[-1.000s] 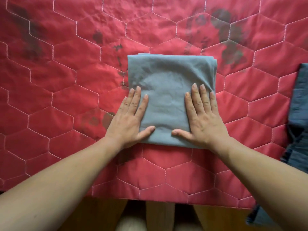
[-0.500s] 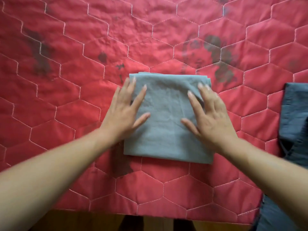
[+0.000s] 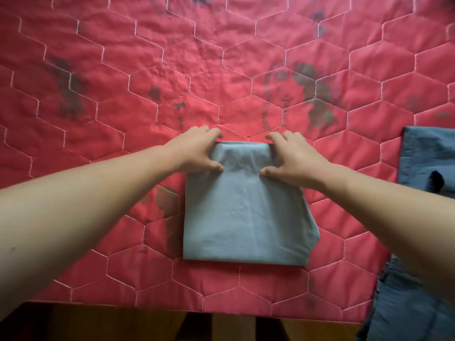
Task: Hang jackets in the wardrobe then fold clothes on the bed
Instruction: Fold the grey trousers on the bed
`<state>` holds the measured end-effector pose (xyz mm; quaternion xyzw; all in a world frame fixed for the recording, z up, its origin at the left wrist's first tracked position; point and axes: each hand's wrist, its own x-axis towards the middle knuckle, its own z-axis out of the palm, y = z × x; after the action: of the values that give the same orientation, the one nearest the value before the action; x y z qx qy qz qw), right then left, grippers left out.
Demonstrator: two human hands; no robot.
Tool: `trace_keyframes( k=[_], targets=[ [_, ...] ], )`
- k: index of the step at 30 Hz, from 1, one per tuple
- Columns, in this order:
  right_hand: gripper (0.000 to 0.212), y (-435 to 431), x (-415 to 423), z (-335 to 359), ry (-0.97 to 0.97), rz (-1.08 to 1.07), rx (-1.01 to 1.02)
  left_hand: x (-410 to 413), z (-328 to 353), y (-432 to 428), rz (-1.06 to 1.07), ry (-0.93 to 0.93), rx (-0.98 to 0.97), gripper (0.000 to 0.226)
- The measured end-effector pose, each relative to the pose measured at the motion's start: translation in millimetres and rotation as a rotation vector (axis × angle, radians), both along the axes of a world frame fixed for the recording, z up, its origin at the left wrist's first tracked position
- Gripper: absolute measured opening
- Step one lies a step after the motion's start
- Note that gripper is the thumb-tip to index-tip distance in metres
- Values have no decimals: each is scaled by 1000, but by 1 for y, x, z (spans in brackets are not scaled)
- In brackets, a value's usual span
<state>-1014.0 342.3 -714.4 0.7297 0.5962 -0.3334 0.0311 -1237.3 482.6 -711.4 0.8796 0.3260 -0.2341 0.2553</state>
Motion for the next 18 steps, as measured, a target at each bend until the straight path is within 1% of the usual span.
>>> trace_keyframes(
  k=[1, 2, 4, 5, 9, 11, 13, 14, 16, 18],
  targets=[
    [74, 5, -2, 4, 5, 21, -93, 3, 5, 0, -13, 74, -38, 52],
    [63, 11, -4, 7, -13, 53, -181, 7, 9, -1, -55, 157, -51, 44],
    [43, 16, -12, 11, -45, 99, -301, 11, 12, -10, -109, 271, -92, 45],
    [39, 16, -15, 12, -45, 113, -332, 10, 11, -15, -107, 295, -126, 43],
    [30, 9, -24, 24, 68, 129, -459, -3, 20, -24, 21, 229, -351, 30],
    [29, 7, -24, 36, 90, 148, -512, -4, 31, -26, 43, 208, -416, 27],
    [31, 13, -18, 55, 33, 184, -452, 1, 53, -19, 12, 159, -366, 27],
    [30, 19, -13, 67, -12, 181, -366, 4, 65, -11, 28, 102, -313, 26],
    [26, 37, 3, 99, -124, 134, -109, 13, 97, 12, 134, -76, -171, 21],
    [19, 62, 23, 136, -266, 94, 180, 24, 133, 38, 224, -282, 22, 19]
  ],
)
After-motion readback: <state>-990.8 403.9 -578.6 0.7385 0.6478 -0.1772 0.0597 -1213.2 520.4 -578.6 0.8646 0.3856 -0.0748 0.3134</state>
